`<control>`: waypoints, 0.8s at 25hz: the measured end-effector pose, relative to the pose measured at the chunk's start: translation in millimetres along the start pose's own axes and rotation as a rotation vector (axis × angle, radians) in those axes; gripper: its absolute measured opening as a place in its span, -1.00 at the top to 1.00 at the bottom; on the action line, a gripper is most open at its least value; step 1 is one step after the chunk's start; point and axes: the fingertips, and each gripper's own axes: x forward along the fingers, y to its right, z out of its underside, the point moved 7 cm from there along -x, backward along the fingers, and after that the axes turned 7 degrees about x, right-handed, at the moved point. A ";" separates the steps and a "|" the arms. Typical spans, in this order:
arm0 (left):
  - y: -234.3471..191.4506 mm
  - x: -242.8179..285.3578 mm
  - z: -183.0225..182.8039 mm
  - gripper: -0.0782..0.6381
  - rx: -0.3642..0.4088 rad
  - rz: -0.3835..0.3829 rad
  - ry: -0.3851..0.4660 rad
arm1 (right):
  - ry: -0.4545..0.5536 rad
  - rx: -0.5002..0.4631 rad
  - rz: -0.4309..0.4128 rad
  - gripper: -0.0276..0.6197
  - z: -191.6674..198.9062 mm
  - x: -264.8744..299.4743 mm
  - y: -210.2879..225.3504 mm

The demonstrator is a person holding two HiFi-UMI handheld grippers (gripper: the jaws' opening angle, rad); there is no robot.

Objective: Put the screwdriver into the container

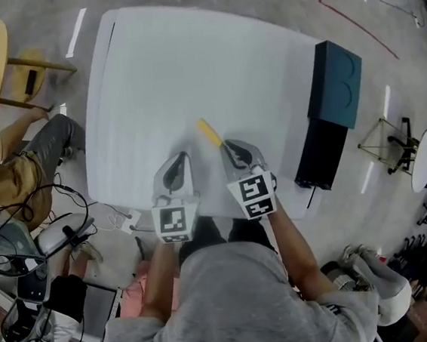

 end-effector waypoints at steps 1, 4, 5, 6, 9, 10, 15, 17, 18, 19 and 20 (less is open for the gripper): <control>-1.6 0.4 0.6 0.75 -0.001 0.004 -0.004 | -0.013 -0.002 0.001 0.80 0.1 2.3 -0.6; -7.5 2.4 2.6 0.75 -0.007 0.012 -0.013 | -0.061 0.002 0.000 0.72 1.9 10.9 -2.3; -9.4 3.5 3.0 0.75 -0.007 0.014 -0.016 | -0.079 0.008 -0.006 0.68 3.1 14.1 -3.1; -11.0 4.7 3.3 0.75 -0.007 0.014 -0.019 | -0.097 0.013 -0.014 0.63 4.4 17.2 -3.9; -11.4 6.3 4.3 0.75 -0.007 0.014 -0.023 | -0.129 0.021 -0.020 0.54 9.5 21.1 -4.3; -9.4 6.2 4.7 0.75 -0.006 0.014 -0.023 | -0.133 0.019 -0.016 0.52 11.9 20.3 -3.3; -11.6 6.9 7.2 0.75 -0.012 0.011 -0.030 | -0.160 0.008 0.000 0.50 16.8 26.2 -1.0; -20.2 8.0 9.0 0.75 -0.017 0.011 -0.033 | -0.170 0.010 0.004 0.51 16.6 34.3 -3.9; -23.4 8.4 10.0 0.75 -0.020 0.010 -0.034 | -0.176 0.011 0.007 0.52 17.4 37.2 -4.7; -25.6 8.8 10.6 0.75 -0.021 0.009 -0.034 | -0.179 0.010 0.014 0.52 17.2 39.0 -5.0; -27.2 9.1 10.9 0.75 -0.022 0.009 -0.034 | -0.178 0.008 0.022 0.57 15.9 39.7 -4.8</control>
